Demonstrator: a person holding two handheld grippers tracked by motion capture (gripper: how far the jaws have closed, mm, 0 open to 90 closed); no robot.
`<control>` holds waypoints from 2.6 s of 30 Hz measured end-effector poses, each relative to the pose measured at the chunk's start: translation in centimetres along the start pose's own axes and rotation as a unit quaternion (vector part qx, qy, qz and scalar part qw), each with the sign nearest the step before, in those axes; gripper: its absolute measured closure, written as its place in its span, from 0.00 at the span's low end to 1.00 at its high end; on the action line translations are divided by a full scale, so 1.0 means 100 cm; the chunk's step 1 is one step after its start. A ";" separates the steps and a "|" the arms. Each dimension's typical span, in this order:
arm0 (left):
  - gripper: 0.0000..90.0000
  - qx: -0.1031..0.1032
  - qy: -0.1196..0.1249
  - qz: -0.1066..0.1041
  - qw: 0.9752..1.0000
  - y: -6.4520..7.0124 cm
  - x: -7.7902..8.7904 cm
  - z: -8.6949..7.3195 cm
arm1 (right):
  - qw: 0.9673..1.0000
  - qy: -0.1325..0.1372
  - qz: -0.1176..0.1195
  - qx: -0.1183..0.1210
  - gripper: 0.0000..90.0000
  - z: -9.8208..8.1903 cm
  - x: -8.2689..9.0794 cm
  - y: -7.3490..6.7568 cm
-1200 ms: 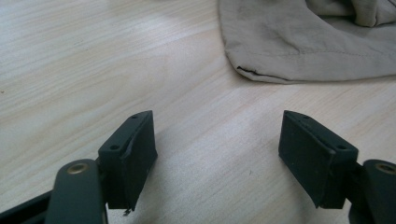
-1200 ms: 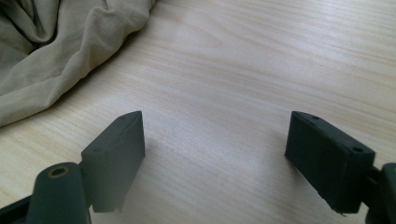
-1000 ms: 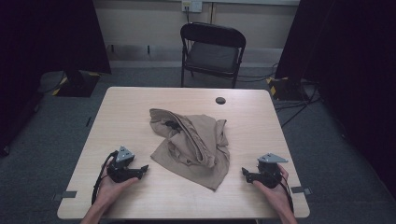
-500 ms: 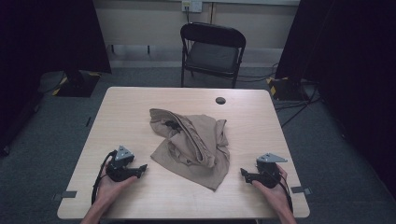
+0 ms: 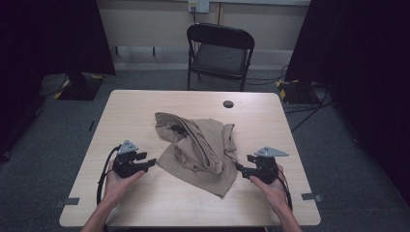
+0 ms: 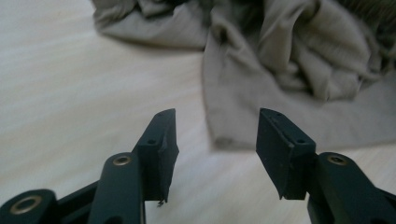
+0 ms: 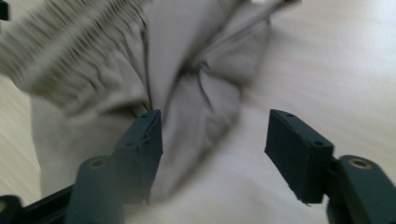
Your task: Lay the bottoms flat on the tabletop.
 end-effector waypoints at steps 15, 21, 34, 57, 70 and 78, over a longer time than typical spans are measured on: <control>0.50 0.012 0.008 -0.073 0.997 0.054 -0.071 0.050 | 0.999 -0.005 0.031 0.025 0.57 0.067 -0.080 -0.010; 0.54 0.012 -0.041 -0.058 0.997 0.043 -0.101 0.022 | 0.998 -0.040 0.046 0.017 0.57 0.043 -0.104 -0.017; 0.62 -0.048 -0.056 -0.074 0.995 0.060 -0.078 -0.014 | 0.995 -0.058 0.066 0.040 0.58 0.016 -0.089 -0.038; 0.64 -0.032 -0.049 -0.137 0.989 0.105 -0.040 -0.036 | 0.994 0.006 0.102 0.028 0.47 0.004 -0.004 -0.075; 0.64 -0.018 -0.062 -0.118 0.991 0.098 -0.061 -0.044 | 0.984 0.025 0.167 0.058 0.26 0.022 -0.006 -0.132; 0.64 -0.011 -0.062 -0.125 0.990 0.097 -0.061 -0.043 | 0.987 0.007 0.140 0.085 0.42 0.015 -0.014 -0.131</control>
Point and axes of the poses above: each handheld gripper's, and its own axes: x roughly backward along the jaws, z roughly out of its top, y roughly to its right, the point moved 10 cm from there along -x, roughly forward along the jaws, and after that the axes turned 15 degrees about x, right-handed, at the moved point
